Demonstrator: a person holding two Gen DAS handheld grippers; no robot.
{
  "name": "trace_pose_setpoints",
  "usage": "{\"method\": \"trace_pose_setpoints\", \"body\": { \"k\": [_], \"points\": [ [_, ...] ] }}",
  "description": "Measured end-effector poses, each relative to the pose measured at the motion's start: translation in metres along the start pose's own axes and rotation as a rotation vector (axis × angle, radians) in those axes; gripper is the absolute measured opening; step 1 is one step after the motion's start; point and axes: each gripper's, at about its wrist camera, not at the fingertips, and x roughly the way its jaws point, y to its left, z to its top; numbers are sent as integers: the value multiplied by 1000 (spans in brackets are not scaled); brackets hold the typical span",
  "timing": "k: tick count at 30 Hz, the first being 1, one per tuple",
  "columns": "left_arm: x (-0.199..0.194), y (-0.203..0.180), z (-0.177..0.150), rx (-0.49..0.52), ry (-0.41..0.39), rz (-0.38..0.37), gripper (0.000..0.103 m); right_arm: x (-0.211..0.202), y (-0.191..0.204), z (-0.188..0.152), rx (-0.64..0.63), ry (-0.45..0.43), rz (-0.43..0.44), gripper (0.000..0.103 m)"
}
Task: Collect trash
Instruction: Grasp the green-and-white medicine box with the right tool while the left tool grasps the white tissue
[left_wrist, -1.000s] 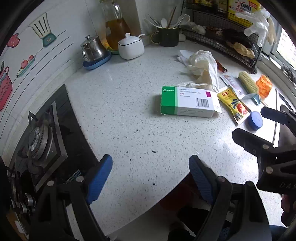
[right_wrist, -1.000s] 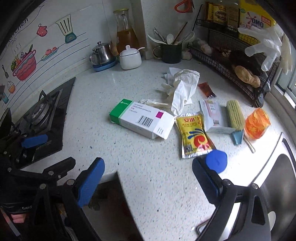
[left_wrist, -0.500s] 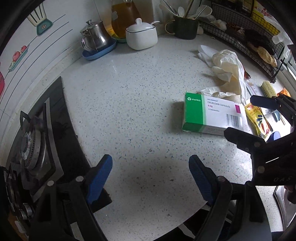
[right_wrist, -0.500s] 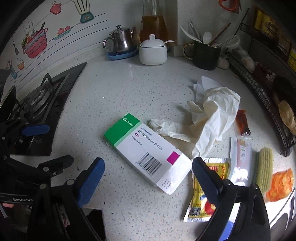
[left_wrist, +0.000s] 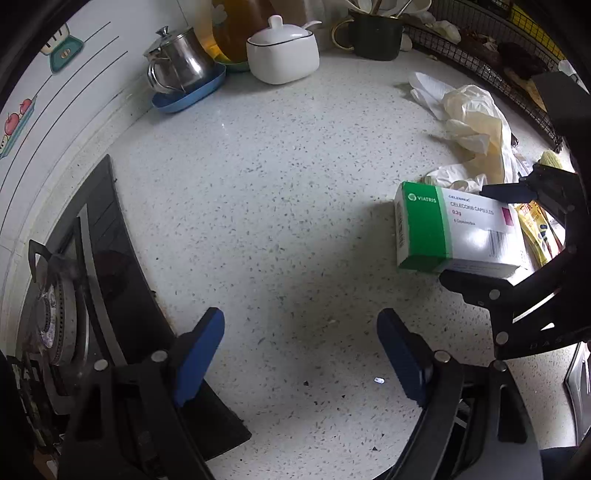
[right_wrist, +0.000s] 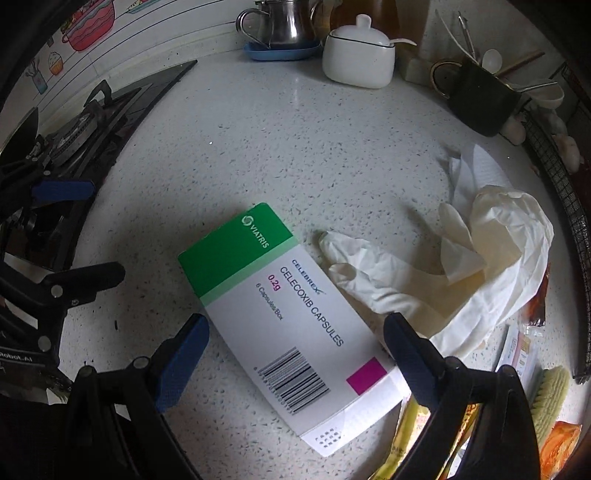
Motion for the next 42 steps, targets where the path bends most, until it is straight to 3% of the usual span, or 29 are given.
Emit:
{"method": "trace_pose_setpoints", "body": {
  "k": [5, 11, 14, 24, 31, 37, 42],
  "points": [
    [-1, 3, -1, 6, -2, 4, 83, 2, 4, 4, -9, -9, 22, 94],
    [-2, 7, -3, 15, 1, 9, 83, -3, 16, 2, -22, -34, -13, 69],
    [-9, 8, -3, 17, -9, -4, 83, -10, 22, -4, 47, -50, 22, 65],
    [-28, -15, 27, 88, -82, -32, 83, -71, 1, -33, 264, -168, -44, 64],
    [-32, -63, 68, 214, -144, -72, 83, -107, -48, -51, 509, -223, -165, 64],
    [-28, -106, 104, 297, -174, -159, 83, -128, -79, -68, 630, -265, -257, 64],
    [-12, -137, 127, 348, -166, -192, 83, -130, -95, -81, 706, -265, -285, 64]
  ]
}}
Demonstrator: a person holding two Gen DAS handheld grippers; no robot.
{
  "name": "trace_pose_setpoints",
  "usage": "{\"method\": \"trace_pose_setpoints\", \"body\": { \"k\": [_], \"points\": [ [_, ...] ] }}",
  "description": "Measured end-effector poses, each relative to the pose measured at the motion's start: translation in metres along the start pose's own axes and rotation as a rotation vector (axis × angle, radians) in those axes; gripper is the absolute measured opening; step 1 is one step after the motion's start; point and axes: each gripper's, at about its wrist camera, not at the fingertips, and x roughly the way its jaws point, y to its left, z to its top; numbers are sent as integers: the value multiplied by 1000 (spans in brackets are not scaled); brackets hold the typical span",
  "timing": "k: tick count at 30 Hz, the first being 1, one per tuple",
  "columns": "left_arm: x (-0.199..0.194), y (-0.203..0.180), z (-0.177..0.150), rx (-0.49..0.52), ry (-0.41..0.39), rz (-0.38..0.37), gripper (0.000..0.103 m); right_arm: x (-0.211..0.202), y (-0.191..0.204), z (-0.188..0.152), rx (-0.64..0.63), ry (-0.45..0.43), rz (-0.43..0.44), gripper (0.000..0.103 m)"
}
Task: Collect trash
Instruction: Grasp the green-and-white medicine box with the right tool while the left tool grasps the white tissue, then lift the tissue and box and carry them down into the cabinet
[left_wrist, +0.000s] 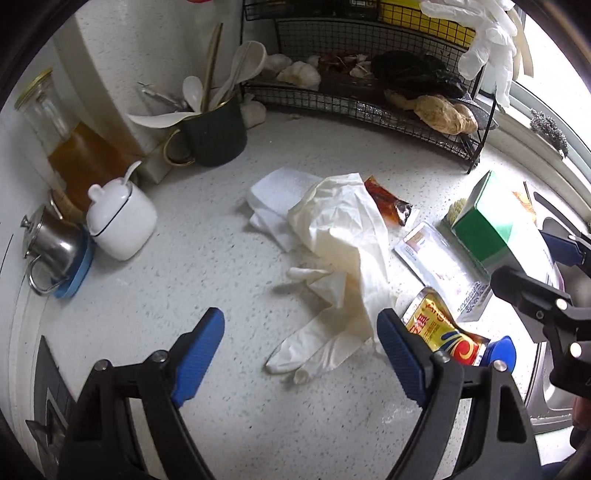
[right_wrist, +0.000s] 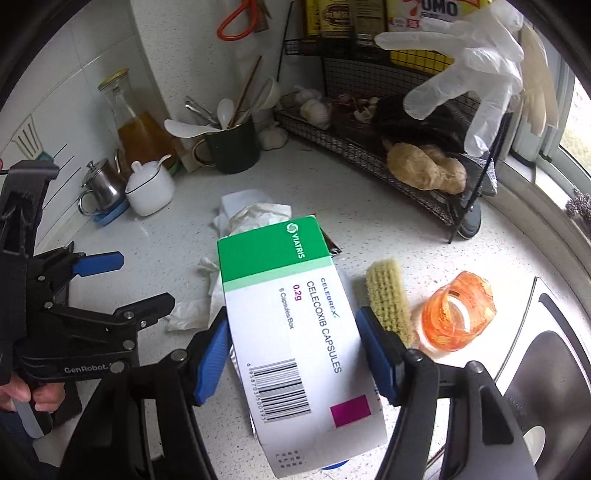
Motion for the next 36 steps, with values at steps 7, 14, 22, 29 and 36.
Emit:
{"method": "trace_pose_setpoints", "body": {
  "k": [7, 14, 22, 29, 36],
  "points": [
    [32, -13, 18, 29, 35, -63, 83, 8, -19, -4, 50, 26, -36, 64],
    [57, -26, 24, 77, 75, -93, 83, 25, -26, -4, 73, 73, -43, 64],
    [79, -23, 15, 68, 109, -107, 68, 31, -29, -4, 88, 87, -36, 64],
    [67, -14, -2, 15, 112, -98, 12, 40, -19, -2, 58, 104, 9, 64],
    [25, -4, -28, -45, 67, -43, 6, 34, 3, -6, -4, 90, 63, 64]
  ]
}}
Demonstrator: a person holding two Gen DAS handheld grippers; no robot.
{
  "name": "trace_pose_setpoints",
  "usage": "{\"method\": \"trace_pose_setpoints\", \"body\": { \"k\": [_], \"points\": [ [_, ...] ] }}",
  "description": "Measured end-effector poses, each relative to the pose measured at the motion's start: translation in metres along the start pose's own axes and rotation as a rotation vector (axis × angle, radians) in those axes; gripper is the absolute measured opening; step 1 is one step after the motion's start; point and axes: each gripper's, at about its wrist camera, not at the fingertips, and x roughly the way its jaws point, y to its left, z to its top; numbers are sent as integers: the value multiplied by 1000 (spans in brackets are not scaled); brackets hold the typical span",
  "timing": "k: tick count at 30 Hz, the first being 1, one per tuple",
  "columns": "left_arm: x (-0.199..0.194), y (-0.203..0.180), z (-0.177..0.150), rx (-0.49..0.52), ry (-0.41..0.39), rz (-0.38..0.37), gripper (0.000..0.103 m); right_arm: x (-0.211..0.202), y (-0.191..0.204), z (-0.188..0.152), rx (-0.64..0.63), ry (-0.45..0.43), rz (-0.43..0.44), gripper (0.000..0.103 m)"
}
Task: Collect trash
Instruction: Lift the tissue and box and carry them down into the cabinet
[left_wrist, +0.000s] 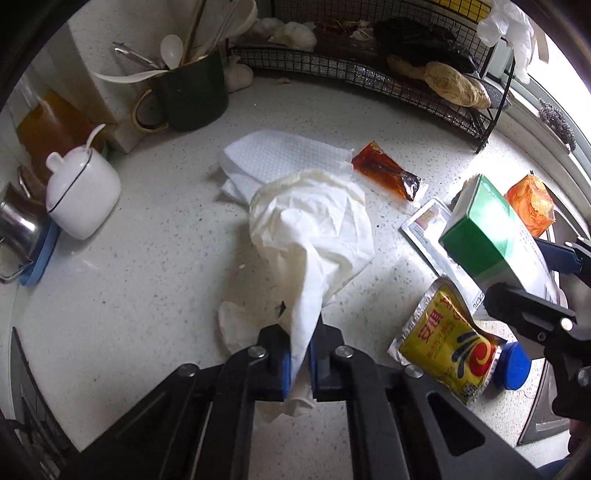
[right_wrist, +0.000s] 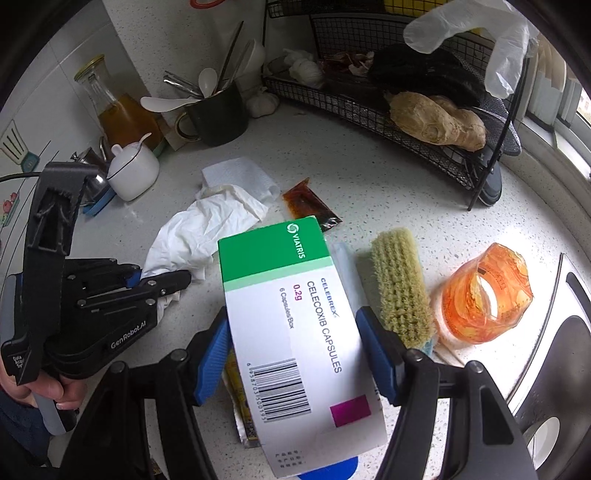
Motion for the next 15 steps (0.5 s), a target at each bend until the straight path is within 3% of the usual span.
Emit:
{"method": "trace_pose_setpoints", "body": {
  "k": [15],
  "points": [
    [-95, 11, -75, -174, -103, 160, 4, -31, 55, -30, -155, -56, 141, 64]
  ]
}}
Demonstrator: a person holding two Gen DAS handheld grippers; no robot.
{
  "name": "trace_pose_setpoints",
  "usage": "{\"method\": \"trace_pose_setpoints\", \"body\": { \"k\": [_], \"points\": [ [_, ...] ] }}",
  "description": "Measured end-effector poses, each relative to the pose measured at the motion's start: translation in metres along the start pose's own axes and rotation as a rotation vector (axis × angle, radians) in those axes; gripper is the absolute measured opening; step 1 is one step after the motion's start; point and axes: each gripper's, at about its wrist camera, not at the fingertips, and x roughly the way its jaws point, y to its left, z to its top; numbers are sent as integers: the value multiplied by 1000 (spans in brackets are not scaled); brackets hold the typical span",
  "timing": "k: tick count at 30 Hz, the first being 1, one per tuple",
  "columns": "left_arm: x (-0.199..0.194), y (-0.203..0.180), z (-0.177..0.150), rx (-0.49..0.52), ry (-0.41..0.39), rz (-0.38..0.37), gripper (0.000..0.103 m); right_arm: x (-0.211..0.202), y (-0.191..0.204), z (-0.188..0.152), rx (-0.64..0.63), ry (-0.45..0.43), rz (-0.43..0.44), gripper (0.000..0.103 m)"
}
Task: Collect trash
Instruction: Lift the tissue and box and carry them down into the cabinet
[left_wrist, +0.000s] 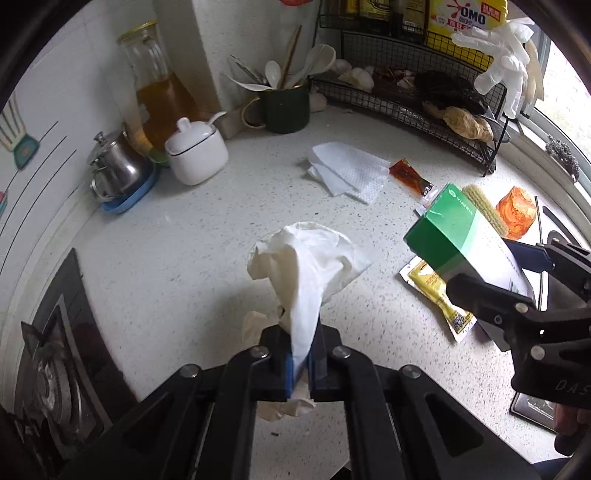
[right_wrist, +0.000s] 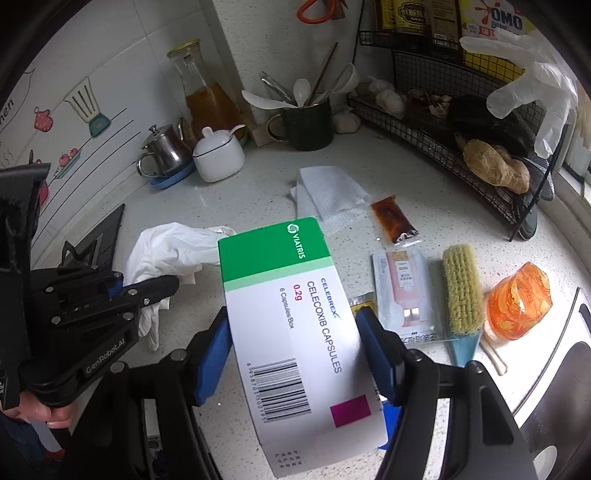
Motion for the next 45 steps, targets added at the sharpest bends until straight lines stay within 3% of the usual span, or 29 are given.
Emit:
{"method": "trace_pose_setpoints", "body": {
  "k": [11, 29, 36, 45],
  "points": [
    [-38, 30, -65, -85, 6, 58, 4, -14, 45, -38, -102, 2, 26, 64],
    [-93, 28, -198, -31, 21, -17, 4, -59, 109, -147, -54, 22, -37, 64],
    [-87, 23, -248, -21, 100, -35, 4, -57, 122, -196, -33, 91, -49, 64],
    [-44, 16, -293, -24, 200, -56, 4, -23, 120, -241, -23, 185, -65, 64]
  ]
}}
